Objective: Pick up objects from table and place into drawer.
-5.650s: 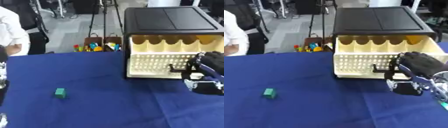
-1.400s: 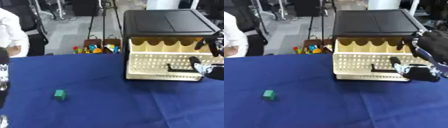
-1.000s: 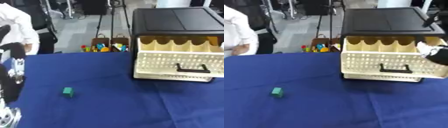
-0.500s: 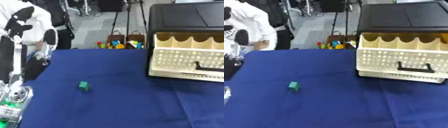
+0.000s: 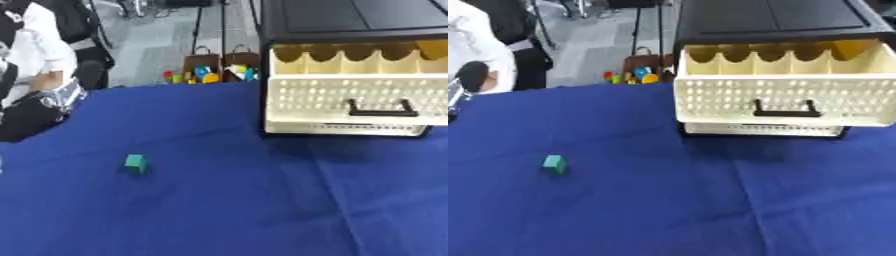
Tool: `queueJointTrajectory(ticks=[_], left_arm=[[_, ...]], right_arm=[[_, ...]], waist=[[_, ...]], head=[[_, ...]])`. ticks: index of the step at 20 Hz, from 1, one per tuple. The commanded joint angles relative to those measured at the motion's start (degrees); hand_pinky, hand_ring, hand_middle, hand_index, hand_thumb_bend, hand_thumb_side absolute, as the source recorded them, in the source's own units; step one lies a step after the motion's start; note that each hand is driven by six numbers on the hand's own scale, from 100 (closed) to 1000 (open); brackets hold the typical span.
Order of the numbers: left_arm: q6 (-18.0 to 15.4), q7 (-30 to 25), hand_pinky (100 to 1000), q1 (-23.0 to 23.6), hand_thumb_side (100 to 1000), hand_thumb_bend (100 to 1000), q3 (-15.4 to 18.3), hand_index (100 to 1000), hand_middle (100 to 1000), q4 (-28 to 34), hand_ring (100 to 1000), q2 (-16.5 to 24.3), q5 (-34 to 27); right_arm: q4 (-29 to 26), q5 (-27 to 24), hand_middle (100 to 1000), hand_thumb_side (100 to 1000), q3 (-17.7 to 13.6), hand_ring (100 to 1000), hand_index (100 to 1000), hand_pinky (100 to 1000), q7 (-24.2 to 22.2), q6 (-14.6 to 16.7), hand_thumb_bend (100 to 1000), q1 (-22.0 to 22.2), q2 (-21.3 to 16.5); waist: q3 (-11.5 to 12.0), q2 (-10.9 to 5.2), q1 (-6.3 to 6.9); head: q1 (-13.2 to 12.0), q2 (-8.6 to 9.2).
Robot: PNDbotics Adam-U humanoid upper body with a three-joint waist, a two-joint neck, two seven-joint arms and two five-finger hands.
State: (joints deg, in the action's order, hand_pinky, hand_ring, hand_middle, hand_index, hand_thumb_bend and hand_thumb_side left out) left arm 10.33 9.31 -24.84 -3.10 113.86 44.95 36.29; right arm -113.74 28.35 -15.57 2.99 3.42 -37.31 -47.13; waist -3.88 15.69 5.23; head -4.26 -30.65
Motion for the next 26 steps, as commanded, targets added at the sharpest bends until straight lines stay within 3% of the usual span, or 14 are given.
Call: queueJointTrajectory(ticks=[1,6,7,11,16,17,20,22,23,24,25,26], left_arm=[[-0.4,-2.8,868,-0.4,953,610,0.6,1000,930,0.7,971,4.2,-0.6],[-2.0,-7.2,868,0.2,953,610,-0.5,1000,930,0.7,971,6.7,0.4],[-2.2,-8.0,891,0.1,888,709,-0.3,1000,885,0.7,961,6.8,0.5],[-4.9,-11.5,876,3.4,846,762,-4.3,1000,870,-3.5,944,11.0,2.3],[-7.7,-15.9,868,1.6,822,870,-8.2,1000,874,-8.7,932,15.8,3.0],[-7.4,-16.8,888,1.4,844,1000,-8.6,1000,900,-9.5,949,16.2,3.0],[-5.9,-19.5,892,0.5,833,989,-10.4,1000,891,-11.8,931,17.0,3.0],[-6.0,-21.3,886,-0.3,814,915,-11.6,1000,868,-12.5,918,17.3,3.1],[-6.2,-22.2,878,-0.7,751,831,-12.2,981,844,-13.2,896,17.3,2.9],[-6.5,-23.2,874,-1.3,732,807,-12.7,980,835,-13.9,886,17.2,2.5],[-6.7,-24.1,848,-1.9,660,708,-13.0,976,797,-14.6,852,17.1,2.1],[-6.9,-25.0,842,-2.5,641,681,-13.2,975,790,-15.3,846,16.9,1.7]], right_arm=[[-0.8,-3.2,524,878,-1.5,548,828,454,2.9,2.7,242,-0.1,-0.4],[-0.8,-7.6,524,878,-2.2,548,828,454,7.3,7.1,242,1.5,1.3],[-0.8,-8.4,509,840,-2.2,541,808,438,8.1,7.9,227,1.9,1.4],[-0.8,-11.8,502,827,-4.3,534,806,429,11.6,11.4,219,4.8,3.7],[-0.8,-16.3,497,811,-4.8,528,803,414,16.0,14.4,205,7.5,4.0],[-0.8,-17.2,496,802,-4.9,527,803,413,16.9,14.8,199,7.9,3.8],[-0.8,-18.6,494,794,-4.8,527,800,411,19.5,15.6,192,8.6,3.5],[-0.8,-18.2,493,793,-4.3,526,800,409,21.4,15.7,191,8.8,3.4],[-0.8,-17.8,494,792,-4.0,527,800,408,22.3,15.6,189,8.8,3.4],[-0.8,-17.3,493,792,-3.6,527,800,407,23.2,15.5,189,8.8,3.5],[-0.8,-16.8,491,793,-3.3,525,798,404,24.2,15.4,187,8.8,3.5],[-0.8,-16.3,490,793,-2.9,525,798,402,25.1,15.1,186,8.9,3.6]], waist=[[-0.2,-0.76,-0.14],[-0.6,-0.79,-0.33],[-0.6,-0.74,-0.30],[-1.7,-0.61,-0.40],[-1.9,-0.56,-0.81],[-2.0,-0.56,-0.80],[-2.3,-0.63,-0.76],[-2.4,-0.73,-0.68],[-2.4,-0.78,-0.62],[-2.4,-0.82,-0.57],[-2.4,-0.84,-0.50],[-2.5,-0.85,-0.45]], head=[[-0.4,-0.42],[-1.3,-0.66],[-1.5,-0.75],[-4.2,-1.65],[-4.5,-1.33],[-4.5,-1.22],[-4.7,-1.05],[-4.8,-0.81],[-4.9,-0.59],[-5.0,-0.40],[-5.0,-0.20],[-5.0,-0.04]])
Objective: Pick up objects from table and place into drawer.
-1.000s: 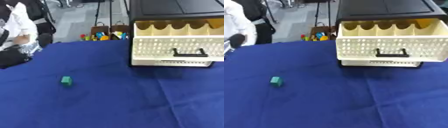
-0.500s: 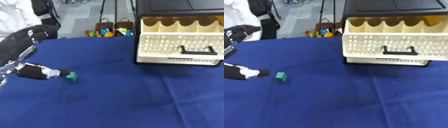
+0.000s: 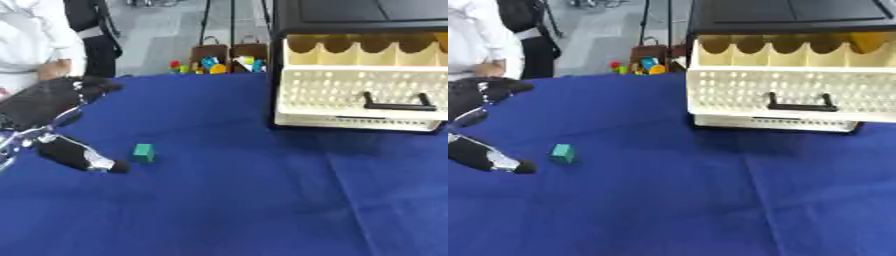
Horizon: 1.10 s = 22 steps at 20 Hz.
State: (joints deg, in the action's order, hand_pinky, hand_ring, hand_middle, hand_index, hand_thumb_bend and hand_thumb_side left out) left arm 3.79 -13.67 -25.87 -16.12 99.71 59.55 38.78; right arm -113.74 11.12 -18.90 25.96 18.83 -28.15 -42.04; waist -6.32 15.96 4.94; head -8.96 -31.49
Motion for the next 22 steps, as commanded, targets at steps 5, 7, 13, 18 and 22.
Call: queueJointTrajectory(ticks=[5,7,13,18,22], left_arm=[[-0.3,-6.5,828,-3.5,584,599,-0.4,980,776,-2.4,828,1.6,-3.7],[0.4,-8.3,762,-4.6,575,595,-0.4,947,733,-3.1,760,1.1,-4.7],[2.5,-13.6,545,-8.2,420,396,-1.1,948,593,-4.8,530,0.2,-9.5],[3.6,-18.3,449,-10.4,404,380,-0.9,935,548,-5.6,458,-0.4,-10.6],[3.7,-22.1,453,-11.9,410,382,-1.0,920,563,-6.0,464,-1.2,-10.7]], right_arm=[[-0.8,3.9,488,793,2.2,523,796,397,6.6,-1.4,185,0.1,-1.3],[-0.8,5.0,482,784,2.9,516,788,389,8.3,-1.9,174,0.3,-1.2],[-0.8,8.3,473,778,5.1,509,777,380,13.7,-3.3,166,1.0,-0.9],[-0.8,10.9,469,774,6.8,506,771,376,18.4,-4.4,164,1.8,-0.5],[-0.8,12.7,465,771,8.4,502,768,372,22.1,-5.3,160,2.2,-0.3]], waist=[[0.0,-1.05,-0.07],[-0.2,-0.98,-0.02],[-0.3,-0.94,0.20],[-0.4,-0.88,0.44],[-0.5,-0.74,0.59]], head=[[-0.3,1.53],[-0.5,2.45],[-0.3,2.34],[0.0,1.94],[0.4,1.84]])
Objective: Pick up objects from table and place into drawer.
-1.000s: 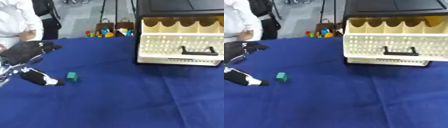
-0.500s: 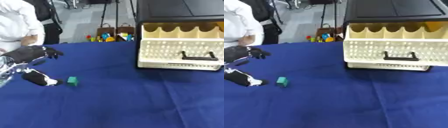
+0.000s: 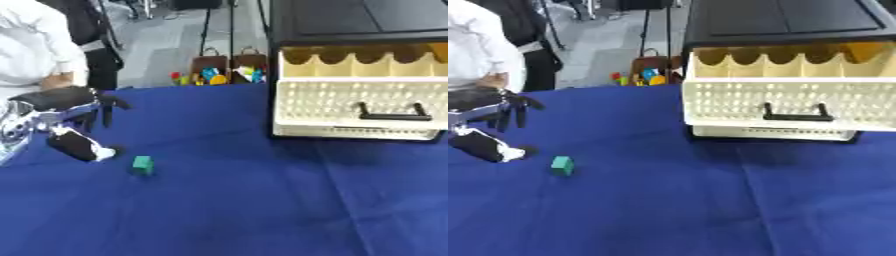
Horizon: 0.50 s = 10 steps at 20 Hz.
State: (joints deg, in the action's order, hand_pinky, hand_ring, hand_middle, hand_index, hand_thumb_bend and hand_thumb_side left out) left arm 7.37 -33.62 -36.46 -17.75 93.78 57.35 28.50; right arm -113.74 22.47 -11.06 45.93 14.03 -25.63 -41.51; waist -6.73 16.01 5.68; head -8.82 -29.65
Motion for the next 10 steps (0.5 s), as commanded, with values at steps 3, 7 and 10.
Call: queueJointTrajectory(ticks=[3,7,10], left_arm=[[0.1,-4.9,453,-2.2,409,374,0.3,911,604,-0.2,489,0.5,-0.3],[0.3,-8.7,489,-3.0,423,383,-0.1,899,627,-0.3,519,0.1,-0.1],[0.4,-11.5,495,-3.5,438,386,-0.6,891,626,-0.7,524,-0.3,-0.4]], right_arm=[[-0.8,2.6,463,768,1.7,500,766,370,4.9,-1.0,158,-0.1,-0.6],[-0.8,3.5,462,766,2.3,499,763,369,6.0,-1.4,156,-0.1,-0.3],[-0.8,3.5,461,764,2.3,499,762,368,6.0,-1.5,156,-0.1,-0.2]], waist=[[-0.1,-0.68,-0.10],[-0.1,-0.55,-0.03],[-0.2,-0.43,-0.03]], head=[[0.3,0.03],[0.1,0.05],[-0.1,0.10]])
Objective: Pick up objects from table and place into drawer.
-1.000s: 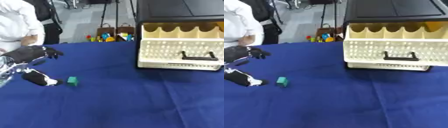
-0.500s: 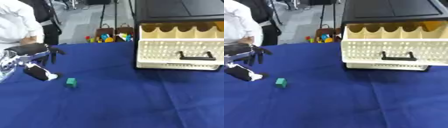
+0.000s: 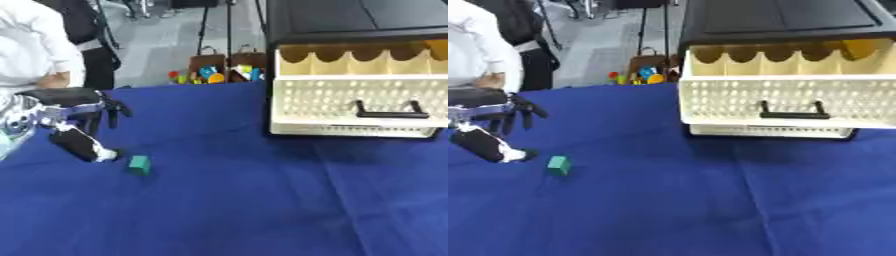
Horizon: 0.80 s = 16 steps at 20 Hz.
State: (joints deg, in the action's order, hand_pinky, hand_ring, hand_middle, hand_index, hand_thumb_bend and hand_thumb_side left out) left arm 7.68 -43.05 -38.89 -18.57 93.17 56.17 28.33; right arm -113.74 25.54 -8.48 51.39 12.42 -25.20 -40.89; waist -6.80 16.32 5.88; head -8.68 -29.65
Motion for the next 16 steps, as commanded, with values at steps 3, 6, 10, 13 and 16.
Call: queueJointTrajectory(ticks=[3,6,10,13,16], left_arm=[[0.2,-4.9,496,-1.6,438,391,0.1,884,624,-0.1,531,0.5,-0.8],[0.3,-7.7,495,-2.1,438,405,0.6,878,623,0.3,537,0.3,-0.4],[0.3,-8.8,489,-2.6,435,401,0.3,870,622,-0.4,538,-0.2,-0.1],[0.2,-8.9,486,-3.0,438,387,-0.4,865,618,-1.3,536,-0.6,0.0],[0.0,-8.9,483,-3.4,442,373,-1.0,859,614,-2.8,534,-1.3,0.2]], right_arm=[[-0.8,0.4,460,761,-0.3,498,760,368,0.6,0.1,154,-0.5,-0.6],[-0.8,0.4,458,760,-0.3,497,758,367,0.6,0.1,153,-0.4,-0.4],[-0.8,0.4,457,757,-0.5,497,755,367,0.6,0.1,152,-0.4,-0.2],[-0.8,0.2,457,754,-0.7,497,755,367,0.6,0.2,151,-0.5,0.0],[-0.8,0.1,456,752,-0.8,497,754,367,0.6,0.4,149,-0.5,0.1]], waist=[[-0.1,-0.65,-0.26],[-0.1,-0.59,-0.26],[-0.2,-0.46,-0.22],[-0.3,-0.32,-0.20],[-0.5,-0.16,-0.19]], head=[[-0.3,0.12],[-0.3,0.21],[-0.4,0.39],[-0.5,0.45],[-0.5,0.60]])
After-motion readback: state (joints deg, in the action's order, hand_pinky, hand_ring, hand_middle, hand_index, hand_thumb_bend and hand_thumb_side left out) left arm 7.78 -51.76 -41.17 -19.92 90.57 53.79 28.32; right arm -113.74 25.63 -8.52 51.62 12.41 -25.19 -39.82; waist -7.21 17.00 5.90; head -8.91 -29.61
